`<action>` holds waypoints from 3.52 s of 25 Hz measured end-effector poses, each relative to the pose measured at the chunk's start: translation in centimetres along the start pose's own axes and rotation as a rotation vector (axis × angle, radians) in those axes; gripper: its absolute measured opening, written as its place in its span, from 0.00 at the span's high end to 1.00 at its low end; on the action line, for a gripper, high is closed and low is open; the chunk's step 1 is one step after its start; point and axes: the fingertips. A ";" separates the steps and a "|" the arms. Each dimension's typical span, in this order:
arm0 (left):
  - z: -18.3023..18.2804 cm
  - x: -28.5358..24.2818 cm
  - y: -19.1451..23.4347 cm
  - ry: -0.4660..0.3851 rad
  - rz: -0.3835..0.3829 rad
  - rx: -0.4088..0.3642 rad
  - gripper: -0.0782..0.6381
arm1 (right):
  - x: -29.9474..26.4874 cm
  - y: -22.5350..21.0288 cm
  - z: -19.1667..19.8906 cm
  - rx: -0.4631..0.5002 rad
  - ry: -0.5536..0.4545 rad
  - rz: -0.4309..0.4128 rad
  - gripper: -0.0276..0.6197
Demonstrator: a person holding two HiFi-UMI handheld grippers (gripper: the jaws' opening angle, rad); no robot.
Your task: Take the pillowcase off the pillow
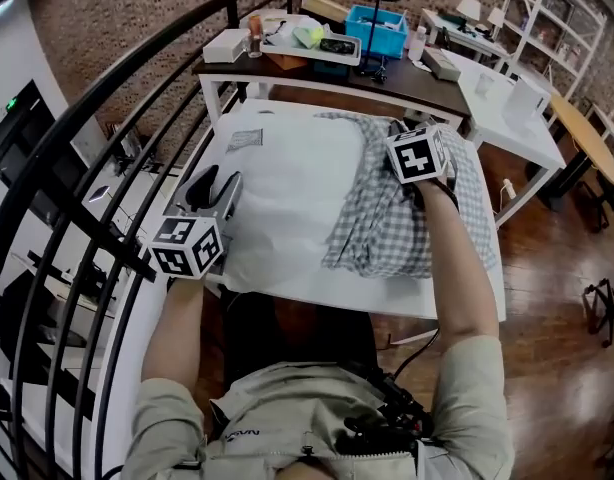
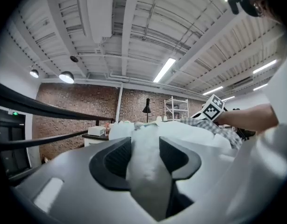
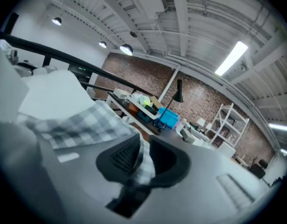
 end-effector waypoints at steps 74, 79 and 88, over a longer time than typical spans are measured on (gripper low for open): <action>0.3 -13.2 -7.9 0.415 0.159 -0.243 0.52 | 17.7 2.8 -3.4 -0.105 -0.385 -0.196 0.89; 2.6 -10.7 -12.0 0.345 0.204 -0.366 0.86 | 13.9 4.3 -6.3 -0.101 -0.371 -0.275 0.84; 3.4 -5.9 -14.5 0.094 0.165 -0.481 0.87 | 3.5 9.5 -7.2 0.068 -0.056 -0.356 0.61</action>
Point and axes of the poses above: the fingertips, and each gripper's own axes: x backward along the fingers, y to its left, z out of its underside, and after that the axes turned 4 degrees about x, right-handed
